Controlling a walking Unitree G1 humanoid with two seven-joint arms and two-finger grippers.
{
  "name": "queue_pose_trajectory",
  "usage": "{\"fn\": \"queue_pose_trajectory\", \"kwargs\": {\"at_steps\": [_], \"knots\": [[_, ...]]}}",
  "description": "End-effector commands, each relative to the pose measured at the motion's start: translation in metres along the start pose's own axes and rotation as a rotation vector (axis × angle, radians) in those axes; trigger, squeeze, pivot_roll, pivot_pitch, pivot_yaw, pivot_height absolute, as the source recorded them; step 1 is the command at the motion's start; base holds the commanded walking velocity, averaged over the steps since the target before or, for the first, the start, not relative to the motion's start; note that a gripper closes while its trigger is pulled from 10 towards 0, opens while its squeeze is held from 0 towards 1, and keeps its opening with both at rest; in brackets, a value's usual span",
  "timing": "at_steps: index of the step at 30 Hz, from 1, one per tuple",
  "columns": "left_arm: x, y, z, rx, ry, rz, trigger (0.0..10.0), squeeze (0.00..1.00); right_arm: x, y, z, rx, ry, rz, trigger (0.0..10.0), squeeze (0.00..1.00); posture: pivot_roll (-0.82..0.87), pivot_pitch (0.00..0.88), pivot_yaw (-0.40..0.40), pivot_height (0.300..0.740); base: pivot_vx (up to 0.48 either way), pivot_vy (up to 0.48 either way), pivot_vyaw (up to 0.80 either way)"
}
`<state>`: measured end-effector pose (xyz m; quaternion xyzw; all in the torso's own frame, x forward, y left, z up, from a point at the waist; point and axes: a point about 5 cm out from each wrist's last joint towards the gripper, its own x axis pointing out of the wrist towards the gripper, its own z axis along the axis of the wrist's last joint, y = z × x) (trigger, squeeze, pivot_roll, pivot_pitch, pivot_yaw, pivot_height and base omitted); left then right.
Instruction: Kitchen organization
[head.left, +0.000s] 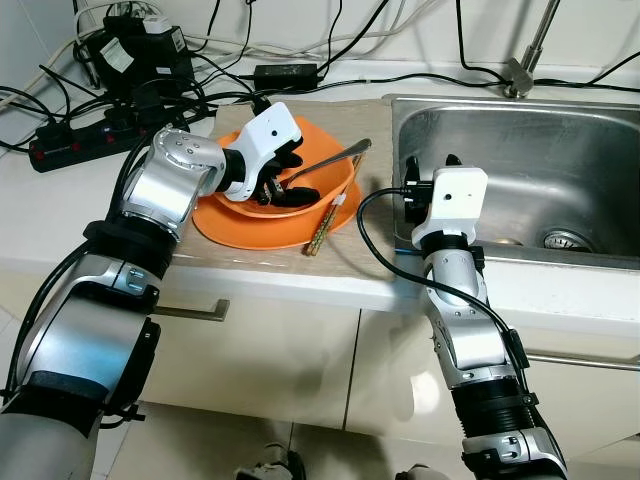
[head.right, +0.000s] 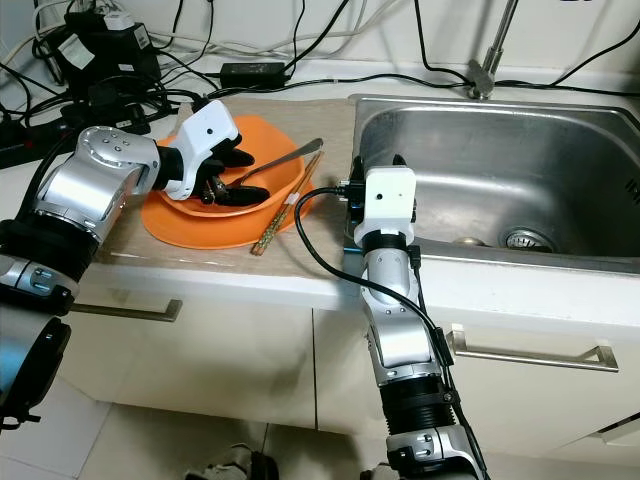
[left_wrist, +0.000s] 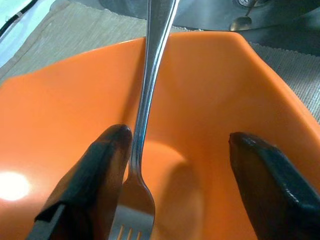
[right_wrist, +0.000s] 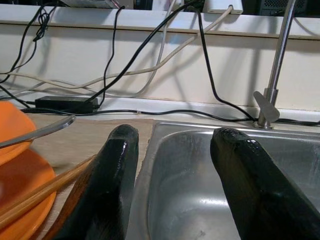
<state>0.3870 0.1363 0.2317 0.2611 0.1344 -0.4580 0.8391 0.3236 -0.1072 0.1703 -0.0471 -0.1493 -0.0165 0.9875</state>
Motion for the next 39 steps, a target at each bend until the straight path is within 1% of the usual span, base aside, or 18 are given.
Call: {"fn": "queue_pose_trajectory", "kwargs": {"at_steps": [1,8,12,18,28,29,33,37,39], "knots": [[-0.001,0.002,-0.003,-0.002,0.023,0.004,0.0,0.00,0.001,0.003,0.003,-0.005,-0.007,0.016,10.0,0.00,-0.01,0.000,0.079,0.707,0.000,0.000,0.00],[-0.002,0.004,-0.007,-0.021,0.030,0.025,0.0,0.00,0.001,0.003,0.004,-0.007,-0.009,0.021,10.0,0.00,-0.01,0.000,0.073,0.707,0.000,0.000,0.00],[-0.003,0.004,-0.009,-0.067,0.036,0.016,0.0,0.00,0.001,0.003,0.005,-0.006,-0.011,0.025,10.0,0.00,-0.01,0.000,0.072,0.707,0.000,0.000,0.00],[-0.003,0.006,-0.010,-0.095,0.032,0.022,0.0,0.00,0.001,0.002,0.005,-0.006,-0.011,0.026,10.0,0.00,-0.01,0.004,0.071,0.707,0.000,0.000,0.00],[-0.004,0.009,-0.007,-0.097,0.013,0.046,0.0,0.00,0.001,0.002,0.005,-0.006,-0.008,0.027,10.0,0.00,-0.01,0.008,0.071,0.707,0.000,0.000,0.00],[-0.005,0.012,-0.004,-0.098,-0.007,0.069,0.0,0.00,0.001,0.002,0.005,-0.006,-0.007,0.028,10.0,0.00,-0.01,0.008,0.071,0.707,0.000,0.000,0.00],[-0.007,0.015,0.001,-0.101,-0.034,0.086,0.0,0.00,0.001,0.002,0.005,-0.006,-0.007,0.027,10.0,0.00,-0.01,0.009,0.071,0.707,0.000,0.000,0.00],[-0.013,0.021,0.012,-0.079,-0.075,0.128,0.0,0.00,0.001,0.002,0.005,-0.008,-0.006,0.027,10.0,0.00,-0.01,0.011,0.070,0.707,0.000,0.000,0.00],[-0.014,0.021,0.014,-0.074,-0.083,0.127,0.0,0.00,0.001,0.002,0.005,-0.008,-0.006,0.028,10.0,0.00,-0.01,0.011,0.069,0.707,0.000,0.000,0.00]]}}
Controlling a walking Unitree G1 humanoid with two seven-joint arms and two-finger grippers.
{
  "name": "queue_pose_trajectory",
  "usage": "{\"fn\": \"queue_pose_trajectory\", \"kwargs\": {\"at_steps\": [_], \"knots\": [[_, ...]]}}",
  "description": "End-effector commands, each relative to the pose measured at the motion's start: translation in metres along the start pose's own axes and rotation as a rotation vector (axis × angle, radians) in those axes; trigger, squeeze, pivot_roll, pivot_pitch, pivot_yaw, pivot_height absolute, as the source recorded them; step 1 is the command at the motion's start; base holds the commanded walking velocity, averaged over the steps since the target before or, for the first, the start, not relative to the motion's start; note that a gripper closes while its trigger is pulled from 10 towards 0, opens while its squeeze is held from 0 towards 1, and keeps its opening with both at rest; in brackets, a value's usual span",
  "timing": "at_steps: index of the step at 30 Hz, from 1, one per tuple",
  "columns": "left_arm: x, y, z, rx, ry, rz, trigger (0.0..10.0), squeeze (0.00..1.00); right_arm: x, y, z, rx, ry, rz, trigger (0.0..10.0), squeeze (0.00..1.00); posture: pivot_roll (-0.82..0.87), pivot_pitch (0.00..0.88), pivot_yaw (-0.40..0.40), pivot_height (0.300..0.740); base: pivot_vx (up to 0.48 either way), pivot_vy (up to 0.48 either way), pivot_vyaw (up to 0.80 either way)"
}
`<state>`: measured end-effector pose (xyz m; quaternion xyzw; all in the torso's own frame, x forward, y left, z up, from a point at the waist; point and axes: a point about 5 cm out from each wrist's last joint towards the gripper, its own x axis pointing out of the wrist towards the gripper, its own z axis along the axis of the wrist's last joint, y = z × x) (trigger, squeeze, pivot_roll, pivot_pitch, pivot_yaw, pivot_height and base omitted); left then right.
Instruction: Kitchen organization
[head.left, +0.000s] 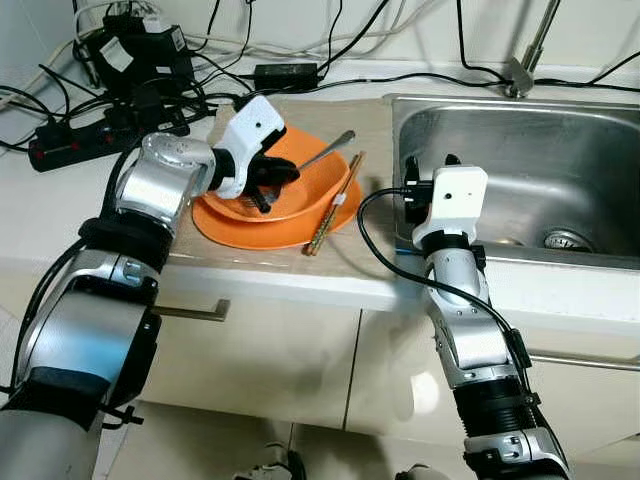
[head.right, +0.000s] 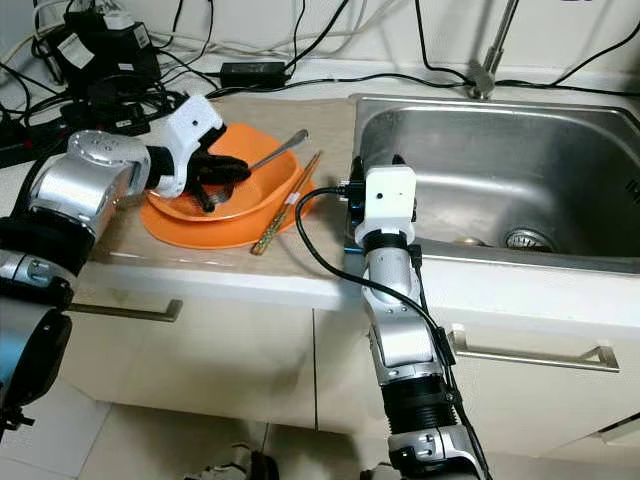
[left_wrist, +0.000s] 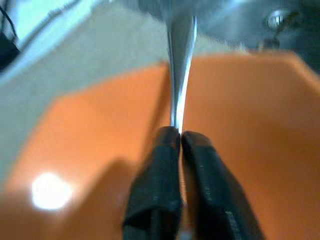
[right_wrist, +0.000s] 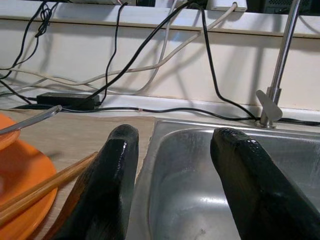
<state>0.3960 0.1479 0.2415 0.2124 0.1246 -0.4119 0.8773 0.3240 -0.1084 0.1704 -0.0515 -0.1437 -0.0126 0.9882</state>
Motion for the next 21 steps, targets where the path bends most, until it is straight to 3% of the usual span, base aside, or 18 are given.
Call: {"fn": "queue_pose_trajectory", "kwargs": {"at_steps": [1,11,12,13,21], "knots": [[-0.007,0.006,0.015,0.032,-0.045,0.026,0.0,0.00,0.001,0.003,0.006,-0.001,-0.017,0.019,10.0,0.00,-0.01,0.012,0.069,0.707,0.000,0.000,0.00],[-0.009,0.010,0.013,0.060,-0.028,0.069,0.2,0.00,0.001,0.004,0.006,0.002,-0.015,0.025,10.0,0.00,-0.01,0.016,0.065,0.707,0.000,0.000,0.00],[-0.009,0.009,0.012,0.060,-0.018,0.061,10.0,0.71,0.000,0.004,0.006,0.002,-0.015,0.026,10.0,0.00,-0.01,0.017,0.066,0.707,0.000,0.000,0.00],[-0.008,0.009,0.011,0.061,-0.011,0.060,10.0,1.00,0.001,0.005,0.006,0.002,-0.015,0.026,10.0,0.00,-0.01,0.017,0.065,0.707,0.000,0.000,0.00],[-0.006,0.007,0.002,0.082,0.035,0.063,10.0,1.00,0.001,0.005,0.009,0.004,-0.025,0.026,10.0,0.00,-0.01,0.020,0.065,0.707,0.000,0.000,0.00]]}}
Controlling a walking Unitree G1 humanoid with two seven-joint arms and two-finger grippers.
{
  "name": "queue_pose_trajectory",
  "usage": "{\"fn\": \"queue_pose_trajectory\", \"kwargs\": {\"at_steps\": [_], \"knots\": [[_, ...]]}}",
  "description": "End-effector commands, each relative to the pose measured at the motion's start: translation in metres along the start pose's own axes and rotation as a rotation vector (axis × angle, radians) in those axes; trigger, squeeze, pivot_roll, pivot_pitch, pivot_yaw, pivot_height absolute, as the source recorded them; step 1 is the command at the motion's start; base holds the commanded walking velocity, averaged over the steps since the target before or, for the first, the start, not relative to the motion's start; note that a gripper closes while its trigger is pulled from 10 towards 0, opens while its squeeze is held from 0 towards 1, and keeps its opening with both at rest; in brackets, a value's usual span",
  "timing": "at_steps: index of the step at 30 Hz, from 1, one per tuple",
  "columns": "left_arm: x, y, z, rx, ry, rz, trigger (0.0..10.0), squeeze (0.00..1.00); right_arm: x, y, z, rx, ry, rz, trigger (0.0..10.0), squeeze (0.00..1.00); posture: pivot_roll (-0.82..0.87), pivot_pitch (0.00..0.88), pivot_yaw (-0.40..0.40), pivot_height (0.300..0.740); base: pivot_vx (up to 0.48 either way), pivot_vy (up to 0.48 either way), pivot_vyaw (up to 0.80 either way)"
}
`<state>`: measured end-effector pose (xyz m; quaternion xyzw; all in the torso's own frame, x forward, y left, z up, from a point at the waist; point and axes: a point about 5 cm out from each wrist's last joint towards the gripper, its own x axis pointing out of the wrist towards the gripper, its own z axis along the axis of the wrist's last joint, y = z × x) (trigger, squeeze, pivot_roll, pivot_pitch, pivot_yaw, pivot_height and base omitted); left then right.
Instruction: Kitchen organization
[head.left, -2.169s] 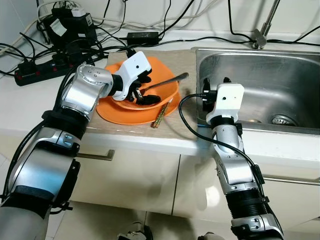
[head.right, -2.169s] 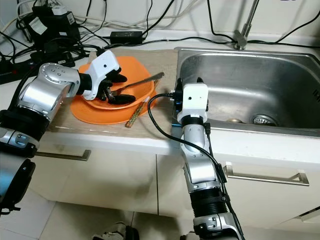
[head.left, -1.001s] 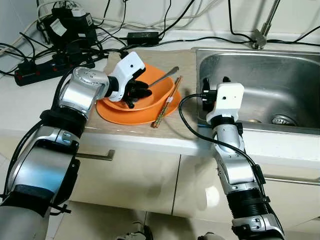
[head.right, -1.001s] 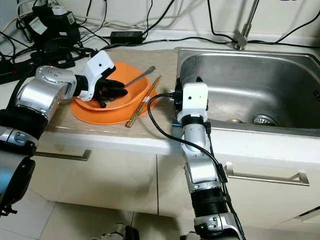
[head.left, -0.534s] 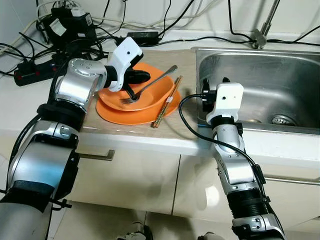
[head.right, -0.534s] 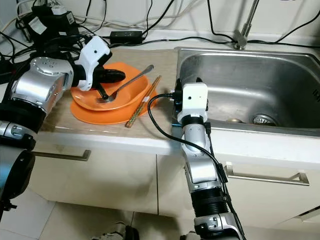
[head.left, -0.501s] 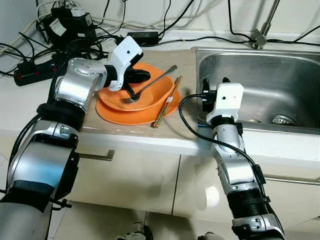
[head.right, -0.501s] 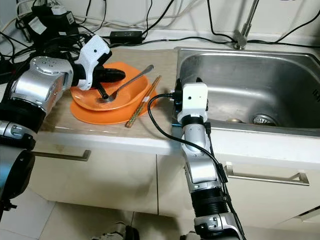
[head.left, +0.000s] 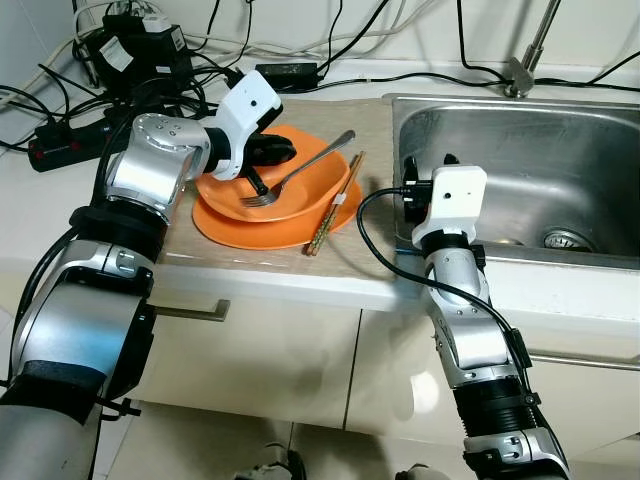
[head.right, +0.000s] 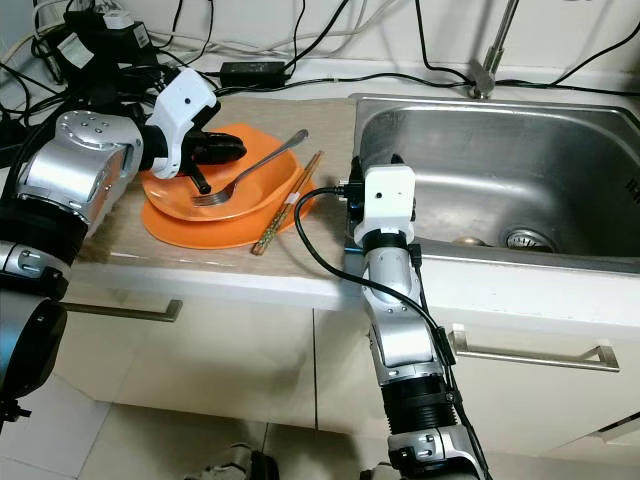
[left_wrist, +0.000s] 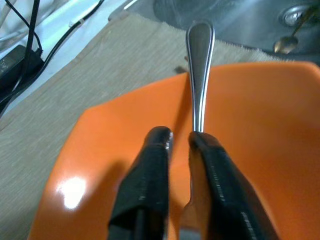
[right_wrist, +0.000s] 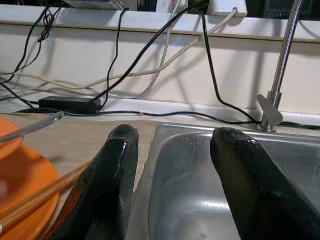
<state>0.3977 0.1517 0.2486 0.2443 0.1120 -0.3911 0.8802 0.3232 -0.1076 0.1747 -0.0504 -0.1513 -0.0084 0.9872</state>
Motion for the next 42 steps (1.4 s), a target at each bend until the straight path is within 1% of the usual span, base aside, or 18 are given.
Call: {"fn": "queue_pose_trajectory", "kwargs": {"at_steps": [1,6,17,22,25,26,28,29,31,32,33,34,35,37,38,40,41,42], "knots": [[-0.002,0.002,-0.002,0.023,0.022,0.010,10.0,1.00,0.000,0.004,0.005,0.001,-0.009,0.018,10.0,0.00,-0.01,0.020,0.065,0.707,0.000,0.000,0.00],[0.000,0.001,-0.007,0.022,0.046,0.008,10.0,1.00,0.003,0.010,0.010,0.007,-0.027,0.031,10.0,0.00,-0.01,0.021,0.062,0.707,0.000,0.000,0.00],[0.001,-0.002,-0.016,0.019,0.070,-0.005,10.0,1.00,0.003,0.007,0.011,0.006,-0.029,0.033,10.0,0.00,-0.01,0.021,0.057,0.707,0.000,0.000,0.00],[0.002,-0.003,-0.019,0.017,0.081,-0.013,10.0,1.00,0.003,0.006,0.018,0.015,-0.045,0.033,10.0,0.00,-0.02,0.016,0.058,0.707,0.000,0.000,0.00],[0.003,-0.004,-0.020,0.017,0.087,-0.016,10.0,1.00,0.004,0.006,0.021,0.036,-0.045,0.046,10.0,0.00,-0.02,0.013,0.058,0.707,0.000,0.000,0.00],[0.003,-0.004,-0.021,0.020,0.090,-0.015,10.0,1.00,0.004,0.010,0.021,0.095,-0.008,0.086,10.0,0.00,-0.02,0.011,0.059,0.707,0.000,0.000,0.00],[0.004,-0.004,-0.021,0.025,0.091,-0.011,10.0,1.00,0.003,0.017,0.021,0.156,0.029,0.161,10.0,0.00,-0.02,0.008,0.060,0.707,0.000,0.000,0.00],[0.004,-0.004,-0.021,0.027,0.092,-0.010,10.0,1.00,0.003,0.020,0.022,0.168,0.034,0.192,10.0,0.00,-0.02,0.008,0.060,0.707,0.000,0.000,0.00],[0.005,-0.004,-0.021,0.028,0.092,-0.009,10.0,1.00,0.002,0.021,0.023,0.167,0.032,0.205,10.0,0.00,-0.02,0.008,0.061,0.707,0.000,0.000,0.00],[0.005,-0.004,-0.021,0.030,0.093,-0.009,10.0,0.39,0.002,0.022,0.022,0.177,0.036,0.214,10.0,0.00,-0.03,0.007,0.060,0.707,0.000,0.000,0.00],[0.005,-0.004,-0.020,0.031,0.092,-0.010,10.0,0.00,0.001,0.023,0.021,0.189,0.048,0.219,10.0,0.00,-0.03,0.005,0.059,0.707,0.000,0.000,0.00],[0.006,-0.004,-0.020,0.034,0.093,-0.012,10.0,0.00,0.000,0.024,0.020,0.201,0.064,0.228,10.0,0.00,-0.03,0.005,0.059,0.707,0.000,0.000,0.00],[0.006,-0.005,-0.020,0.036,0.093,-0.013,10.0,0.00,-0.002,0.025,0.017,0.232,0.099,0.242,10.0,0.00,-0.03,0.002,0.060,0.707,0.000,0.000,0.00],[0.006,-0.004,-0.020,0.037,0.093,-0.012,10.0,0.00,-0.003,0.026,0.016,0.247,0.116,0.250,10.0,0.00,-0.03,0.002,0.060,0.707,0.000,0.000,0.00],[0.006,-0.004,-0.020,0.040,0.094,-0.011,10.0,0.00,-0.006,0.028,0.015,0.278,0.145,0.283,10.0,0.00,-0.03,0.000,0.062,0.707,0.000,0.000,0.00],[0.006,-0.004,-0.020,0.041,0.094,-0.011,10.0,0.00,-0.007,0.028,0.015,0.289,0.153,0.295,10.0,0.00,-0.03,0.000,0.062,0.707,0.000,0.000,0.00],[0.006,-0.004,-0.020,0.042,0.095,-0.012,10.0,0.00,-0.009,0.032,0.015,0.309,0.171,0.338,10.0,0.00,-0.03,0.000,0.062,0.707,0.000,0.000,0.00],[0.006,-0.004,-0.020,0.042,0.095,-0.012,10.0,0.00,-0.009,0.032,0.015,0.309,0.171,0.338,10.0,0.00,-0.03,0.000,0.062,0.707,0.000,0.000,0.00]]}}
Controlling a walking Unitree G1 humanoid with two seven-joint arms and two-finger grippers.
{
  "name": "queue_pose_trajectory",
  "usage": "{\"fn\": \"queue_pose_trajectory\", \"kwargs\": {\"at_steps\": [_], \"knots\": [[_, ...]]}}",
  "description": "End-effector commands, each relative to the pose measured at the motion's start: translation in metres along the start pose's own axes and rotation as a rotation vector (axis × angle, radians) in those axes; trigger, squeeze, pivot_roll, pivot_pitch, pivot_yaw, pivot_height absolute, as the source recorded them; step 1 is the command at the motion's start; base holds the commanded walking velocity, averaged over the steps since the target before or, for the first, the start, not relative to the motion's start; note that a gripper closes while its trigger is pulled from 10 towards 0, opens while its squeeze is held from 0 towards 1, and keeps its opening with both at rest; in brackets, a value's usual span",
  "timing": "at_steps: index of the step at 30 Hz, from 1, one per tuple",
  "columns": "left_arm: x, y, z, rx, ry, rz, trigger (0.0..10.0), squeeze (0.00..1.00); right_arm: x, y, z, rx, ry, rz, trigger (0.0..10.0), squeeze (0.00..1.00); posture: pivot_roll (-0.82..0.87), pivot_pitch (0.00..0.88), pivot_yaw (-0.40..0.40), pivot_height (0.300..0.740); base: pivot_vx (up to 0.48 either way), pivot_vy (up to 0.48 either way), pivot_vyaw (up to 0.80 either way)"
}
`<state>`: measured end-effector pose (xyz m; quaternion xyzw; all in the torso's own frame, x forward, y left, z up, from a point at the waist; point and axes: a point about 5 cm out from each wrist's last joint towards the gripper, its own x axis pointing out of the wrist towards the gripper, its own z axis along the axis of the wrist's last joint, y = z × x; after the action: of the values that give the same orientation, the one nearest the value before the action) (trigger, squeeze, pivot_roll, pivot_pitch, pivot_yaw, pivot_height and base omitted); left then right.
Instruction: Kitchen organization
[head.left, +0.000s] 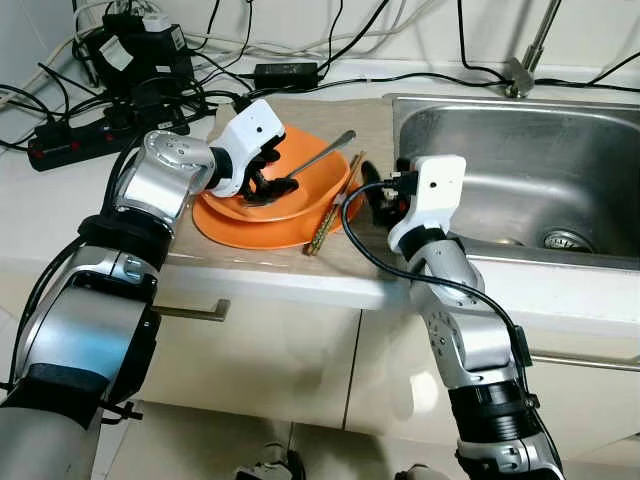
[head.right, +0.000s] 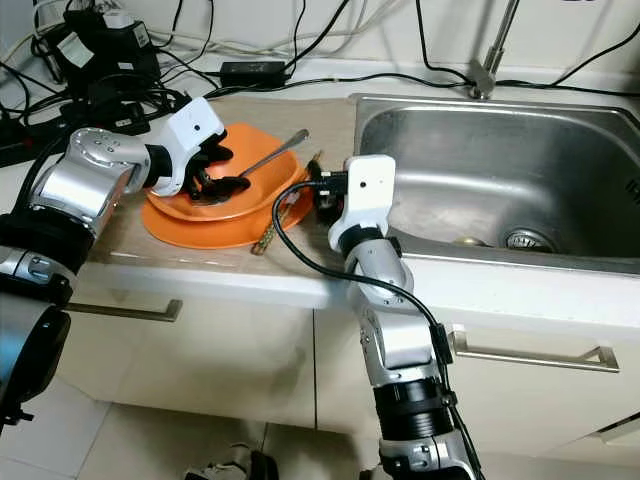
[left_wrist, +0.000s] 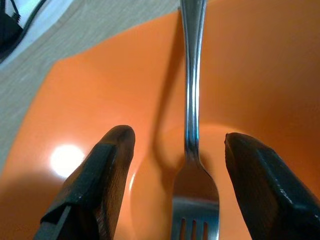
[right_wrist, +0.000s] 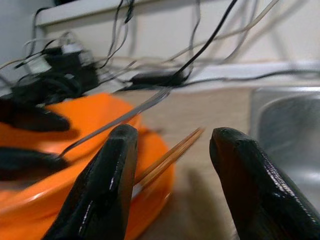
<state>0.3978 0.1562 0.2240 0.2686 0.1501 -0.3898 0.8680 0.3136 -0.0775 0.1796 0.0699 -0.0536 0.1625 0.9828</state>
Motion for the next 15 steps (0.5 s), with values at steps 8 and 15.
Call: {"fn": "queue_pose_trajectory", "kwargs": {"at_steps": [8,15], "knots": [[0.0005,0.0013,0.0038,0.025,0.014,-0.003,10.0,0.00,-0.0043,0.0087,0.0021,0.025,0.036,0.083,10.0,0.00,-0.03,0.000,0.065,0.707,0.000,0.000,0.00],[0.0008,0.0002,0.0030,0.012,0.007,-0.027,0.0,0.00,-0.0058,0.0090,0.0026,0.023,0.051,0.090,10.0,0.00,-0.03,0.004,0.066,0.707,0.000,0.000,0.00]]}}
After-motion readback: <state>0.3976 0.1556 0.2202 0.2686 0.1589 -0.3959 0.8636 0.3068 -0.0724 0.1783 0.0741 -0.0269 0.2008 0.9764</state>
